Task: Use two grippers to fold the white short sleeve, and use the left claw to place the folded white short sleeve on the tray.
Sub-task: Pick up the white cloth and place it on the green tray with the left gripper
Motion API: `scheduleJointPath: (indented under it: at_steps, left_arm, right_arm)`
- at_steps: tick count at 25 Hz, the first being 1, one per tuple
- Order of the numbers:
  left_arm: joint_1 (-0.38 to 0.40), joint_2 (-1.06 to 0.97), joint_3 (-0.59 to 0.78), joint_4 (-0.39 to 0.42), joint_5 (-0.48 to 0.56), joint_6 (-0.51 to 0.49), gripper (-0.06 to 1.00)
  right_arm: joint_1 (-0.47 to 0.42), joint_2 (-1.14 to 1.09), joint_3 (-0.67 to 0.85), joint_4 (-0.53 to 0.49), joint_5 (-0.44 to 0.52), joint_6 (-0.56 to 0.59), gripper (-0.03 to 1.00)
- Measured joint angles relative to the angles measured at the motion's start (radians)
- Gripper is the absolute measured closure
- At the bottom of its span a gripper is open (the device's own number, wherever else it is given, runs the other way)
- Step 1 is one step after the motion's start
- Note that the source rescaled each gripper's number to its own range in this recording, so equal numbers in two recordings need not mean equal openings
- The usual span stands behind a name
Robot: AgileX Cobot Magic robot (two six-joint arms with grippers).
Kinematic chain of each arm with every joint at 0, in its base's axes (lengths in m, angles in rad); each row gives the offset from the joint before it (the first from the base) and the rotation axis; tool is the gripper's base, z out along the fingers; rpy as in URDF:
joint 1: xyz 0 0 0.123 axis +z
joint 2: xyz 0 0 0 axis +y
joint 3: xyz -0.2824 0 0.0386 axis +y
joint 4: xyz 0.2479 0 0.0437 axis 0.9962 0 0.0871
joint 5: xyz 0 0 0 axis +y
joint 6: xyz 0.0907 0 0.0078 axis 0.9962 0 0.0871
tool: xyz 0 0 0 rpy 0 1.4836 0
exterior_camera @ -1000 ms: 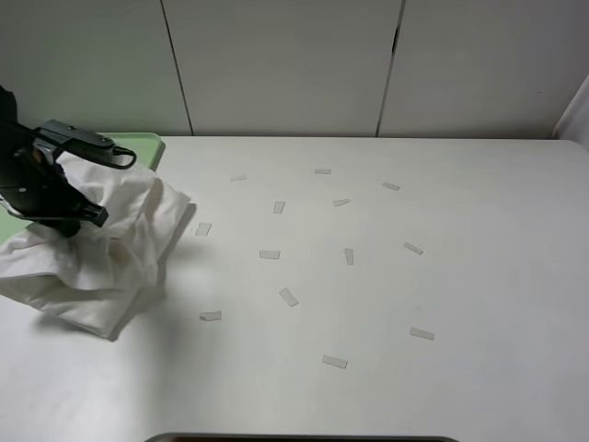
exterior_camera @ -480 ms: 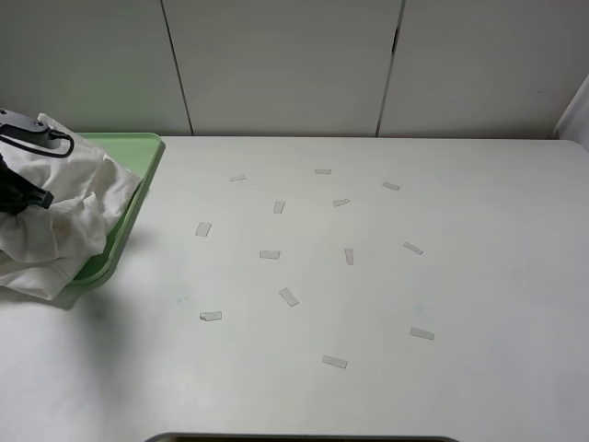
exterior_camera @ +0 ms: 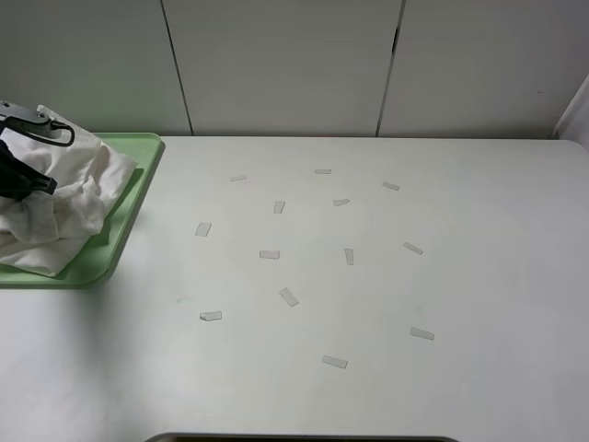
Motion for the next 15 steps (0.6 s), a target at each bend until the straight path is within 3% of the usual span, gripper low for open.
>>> scheduleJointPath:
  at_steps: [9, 11, 13, 15]
  left_arm:
    - [0.000, 0.024, -0.033, 0.002, -0.061, 0.000, 0.75]
    - [0.000, 0.024, -0.033, 0.002, -0.064, 0.000, 0.70]
    - [0.000, 0.024, -0.033, 0.002, -0.072, 0.000, 0.49]
    - [0.002, 0.024, -0.034, 0.002, -0.093, -0.001, 0.18]
  right_arm:
    - [0.000, 0.000, 0.000, 0.000, 0.001, 0.000, -0.03]
    - [0.000, 0.000, 0.000, 0.000, 0.001, 0.000, -0.03]
    - [0.000, 0.000, 0.000, 0.000, 0.001, 0.000, -0.03]
    - [0.000, 0.000, 0.000, 0.000, 0.001, 0.000, -0.03]
